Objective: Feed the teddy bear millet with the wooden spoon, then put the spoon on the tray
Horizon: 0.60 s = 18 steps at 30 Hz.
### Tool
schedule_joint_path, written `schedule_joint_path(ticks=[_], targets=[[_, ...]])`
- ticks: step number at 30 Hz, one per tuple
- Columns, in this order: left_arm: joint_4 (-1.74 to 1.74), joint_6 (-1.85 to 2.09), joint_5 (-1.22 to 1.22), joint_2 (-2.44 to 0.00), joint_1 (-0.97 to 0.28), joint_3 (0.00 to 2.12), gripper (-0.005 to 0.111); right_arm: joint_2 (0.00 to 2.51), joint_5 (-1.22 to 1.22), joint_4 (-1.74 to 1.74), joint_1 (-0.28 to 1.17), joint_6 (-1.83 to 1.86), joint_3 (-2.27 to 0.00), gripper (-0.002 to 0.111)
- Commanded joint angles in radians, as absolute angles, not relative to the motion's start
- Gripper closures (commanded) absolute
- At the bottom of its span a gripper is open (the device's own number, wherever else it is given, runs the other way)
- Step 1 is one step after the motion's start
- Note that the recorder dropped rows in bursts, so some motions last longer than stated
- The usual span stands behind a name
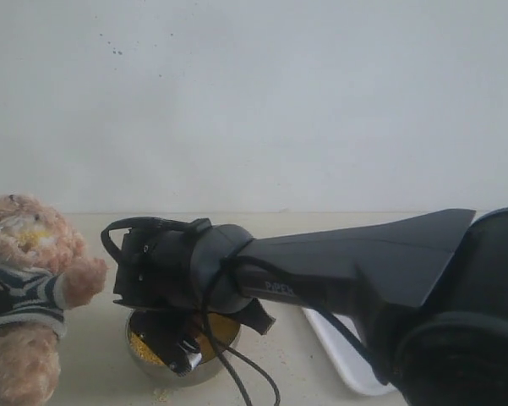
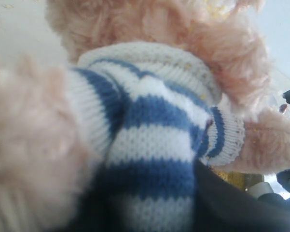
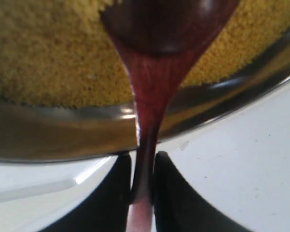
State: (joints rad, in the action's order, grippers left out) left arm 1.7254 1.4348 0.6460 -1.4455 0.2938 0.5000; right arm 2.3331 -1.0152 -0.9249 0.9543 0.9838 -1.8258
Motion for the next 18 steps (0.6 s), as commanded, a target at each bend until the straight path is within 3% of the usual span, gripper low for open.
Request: schedule_joint_path(ticks=[1,18], targets=[[1.744,1.438,0.664,-1.440,0.295,0.498,0.103,2.324,-1.049,-0.907,0.957,1.004,-1.825,0.109],[1.744,1.438,0.662,-1.440,0.295,0.498,0.103,2.311,-1.064,-0.858,0.951,1.032,-1.825,0.109]])
